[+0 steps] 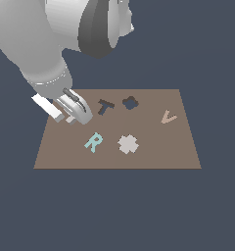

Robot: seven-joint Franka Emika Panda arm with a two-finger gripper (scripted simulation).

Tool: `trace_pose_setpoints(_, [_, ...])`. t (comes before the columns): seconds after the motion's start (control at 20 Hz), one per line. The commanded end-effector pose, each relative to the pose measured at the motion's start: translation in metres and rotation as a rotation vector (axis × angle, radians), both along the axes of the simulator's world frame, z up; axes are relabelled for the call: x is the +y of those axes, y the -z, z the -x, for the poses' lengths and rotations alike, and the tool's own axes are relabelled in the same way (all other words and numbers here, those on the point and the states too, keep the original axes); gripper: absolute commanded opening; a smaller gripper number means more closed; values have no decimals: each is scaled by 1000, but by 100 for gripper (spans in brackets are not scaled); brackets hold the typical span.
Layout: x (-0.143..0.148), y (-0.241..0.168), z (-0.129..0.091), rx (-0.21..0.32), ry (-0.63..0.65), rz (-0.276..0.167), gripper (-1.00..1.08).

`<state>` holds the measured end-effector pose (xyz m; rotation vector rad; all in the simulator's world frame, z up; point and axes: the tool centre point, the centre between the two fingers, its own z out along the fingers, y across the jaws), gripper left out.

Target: Insert a designated object into the corresponding slot on a board.

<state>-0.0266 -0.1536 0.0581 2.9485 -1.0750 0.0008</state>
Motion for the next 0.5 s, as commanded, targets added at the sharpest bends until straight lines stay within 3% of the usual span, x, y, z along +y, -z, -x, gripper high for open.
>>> trace_pose_setpoints(0.0, [-4,6,3,-1,35,-2,100])
trace_pose_setpoints(0.45, [-6,16,5,0,43,-3,100])
